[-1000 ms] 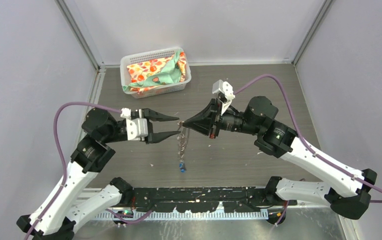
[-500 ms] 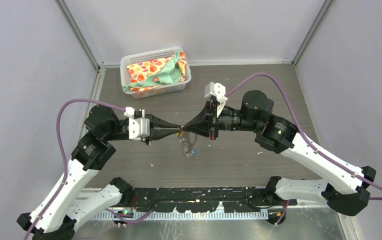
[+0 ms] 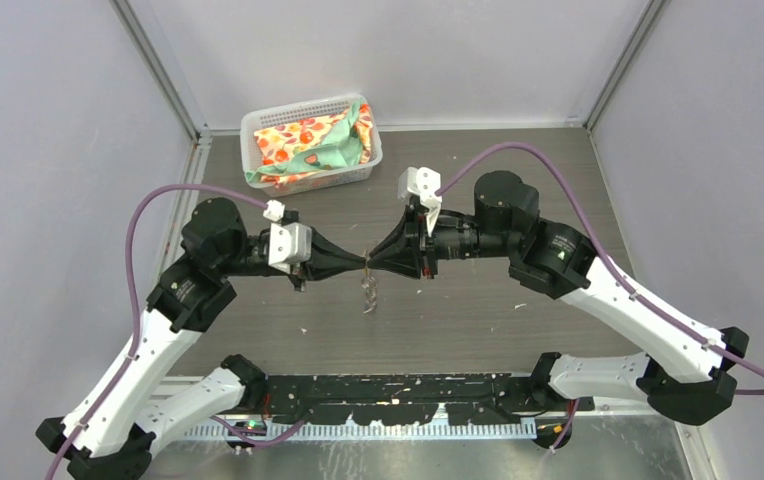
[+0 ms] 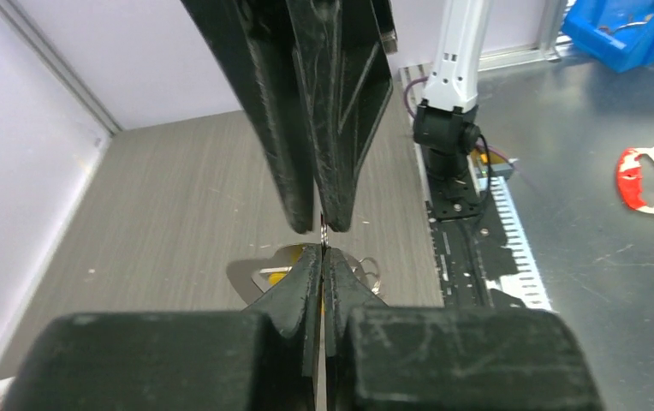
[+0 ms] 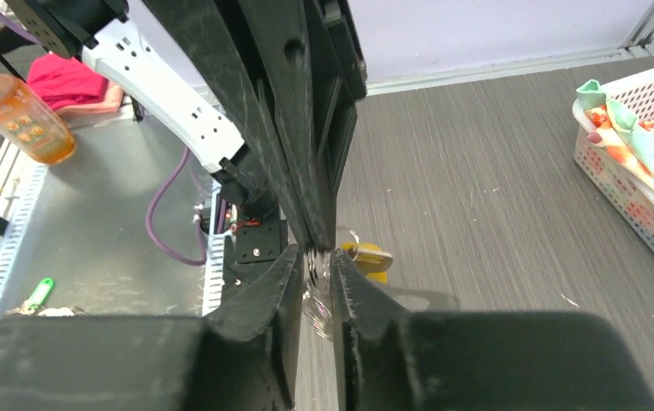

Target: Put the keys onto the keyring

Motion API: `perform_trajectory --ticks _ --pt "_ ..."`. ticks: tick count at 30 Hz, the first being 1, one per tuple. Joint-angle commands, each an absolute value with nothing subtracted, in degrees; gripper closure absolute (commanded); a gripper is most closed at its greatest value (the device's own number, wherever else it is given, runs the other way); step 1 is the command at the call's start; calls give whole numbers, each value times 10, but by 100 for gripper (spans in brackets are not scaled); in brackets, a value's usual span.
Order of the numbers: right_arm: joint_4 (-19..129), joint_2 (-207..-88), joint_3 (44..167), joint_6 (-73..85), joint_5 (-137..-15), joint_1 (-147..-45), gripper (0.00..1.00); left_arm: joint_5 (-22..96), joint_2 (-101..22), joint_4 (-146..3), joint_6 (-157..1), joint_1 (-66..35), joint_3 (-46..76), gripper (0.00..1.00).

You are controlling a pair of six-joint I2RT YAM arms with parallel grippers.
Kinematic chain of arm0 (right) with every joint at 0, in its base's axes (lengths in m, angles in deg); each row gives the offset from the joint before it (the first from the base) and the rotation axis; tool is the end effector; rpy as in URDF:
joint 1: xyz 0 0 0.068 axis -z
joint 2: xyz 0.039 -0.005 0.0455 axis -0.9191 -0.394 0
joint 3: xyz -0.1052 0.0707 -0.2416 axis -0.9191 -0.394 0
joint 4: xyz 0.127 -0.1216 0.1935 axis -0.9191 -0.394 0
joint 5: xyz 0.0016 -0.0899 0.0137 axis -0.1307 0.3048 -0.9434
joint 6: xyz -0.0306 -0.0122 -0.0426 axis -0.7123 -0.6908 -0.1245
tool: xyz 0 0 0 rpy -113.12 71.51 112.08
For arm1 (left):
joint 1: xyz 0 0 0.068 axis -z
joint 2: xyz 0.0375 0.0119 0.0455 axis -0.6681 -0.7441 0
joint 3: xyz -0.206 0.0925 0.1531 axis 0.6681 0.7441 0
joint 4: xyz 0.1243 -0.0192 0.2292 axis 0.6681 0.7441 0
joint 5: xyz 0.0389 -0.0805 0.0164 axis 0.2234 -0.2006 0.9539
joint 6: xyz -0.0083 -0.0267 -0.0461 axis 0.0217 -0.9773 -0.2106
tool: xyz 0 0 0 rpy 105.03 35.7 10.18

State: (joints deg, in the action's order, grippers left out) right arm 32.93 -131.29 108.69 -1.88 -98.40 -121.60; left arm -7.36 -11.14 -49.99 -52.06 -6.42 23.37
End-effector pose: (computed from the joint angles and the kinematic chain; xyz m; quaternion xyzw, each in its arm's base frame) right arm 0.1212 0.2030 0.4530 -0.4938 0.5691 0.4619 0.4679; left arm 0.1061 -0.1106 0.4312 0.5500 0.4560 -0.4307 0.5514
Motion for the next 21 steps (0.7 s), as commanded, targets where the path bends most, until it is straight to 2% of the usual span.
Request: perform_trajectory --ticks 1,4,11,21 --pt "274 -1329 1172 -35 -969 -1218 71 -113 -128 -444 -549 -64 199 99" --pt "153 -1365 1263 -61 -962 -1218 60 -122 -135 -404 -513 -63 188 100" --pt "-116 -1490 1453 -101 -979 -1217 52 -129 -144 -387 -490 -63 174 99" --pt "-130 -1533 1485 -142 -1017 -1225 54 -157 -155 -374 -476 -63 164 99"
